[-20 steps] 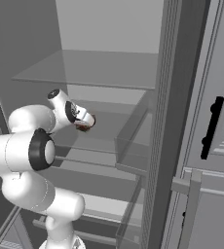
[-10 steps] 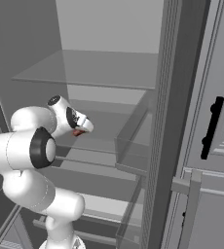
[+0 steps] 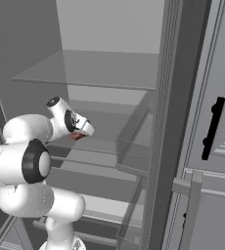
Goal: Place one cucumber and one steak in each tupperware on the nearby counter, to pack two identical lunches.
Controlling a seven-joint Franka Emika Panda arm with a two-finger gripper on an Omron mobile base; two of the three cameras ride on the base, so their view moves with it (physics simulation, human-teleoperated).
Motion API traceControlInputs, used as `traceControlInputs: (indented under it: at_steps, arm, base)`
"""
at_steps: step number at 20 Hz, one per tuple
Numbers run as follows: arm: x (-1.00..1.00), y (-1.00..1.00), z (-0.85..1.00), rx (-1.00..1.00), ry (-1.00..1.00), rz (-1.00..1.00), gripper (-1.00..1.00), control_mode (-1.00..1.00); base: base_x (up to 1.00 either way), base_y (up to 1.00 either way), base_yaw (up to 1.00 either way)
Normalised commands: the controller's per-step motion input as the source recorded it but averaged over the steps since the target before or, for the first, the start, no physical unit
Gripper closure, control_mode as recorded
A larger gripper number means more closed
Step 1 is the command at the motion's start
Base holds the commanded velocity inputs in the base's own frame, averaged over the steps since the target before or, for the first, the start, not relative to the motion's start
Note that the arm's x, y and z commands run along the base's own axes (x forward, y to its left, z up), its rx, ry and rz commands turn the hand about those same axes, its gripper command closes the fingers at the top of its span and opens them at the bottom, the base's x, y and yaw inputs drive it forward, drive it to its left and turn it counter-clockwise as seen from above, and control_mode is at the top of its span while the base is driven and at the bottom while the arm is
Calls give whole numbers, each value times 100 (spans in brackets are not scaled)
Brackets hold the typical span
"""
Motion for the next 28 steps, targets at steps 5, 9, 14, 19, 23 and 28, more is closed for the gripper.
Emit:
traceControlInputs:
  at_steps: [5,9,14,19,23,28]
  arm:
    - [-78,-44,50,8,1,4,100,-100]
    - [-79,-33,78,6,10,19,100,-100]
    - [-96,-11,55,2,16,22,100,-100]
    - [-82,0,52,0,18,13,100,-100]
    - [-65,0,52,0,19,10,100,-100]
    - [-93,0,23,0,5,8,100,-100]
  base:
    - [0,0,0]
    - [0,0,0]
    - [0,0,0]
    - [0,0,0]
    - [0,0,0]
    - [0,0,0]
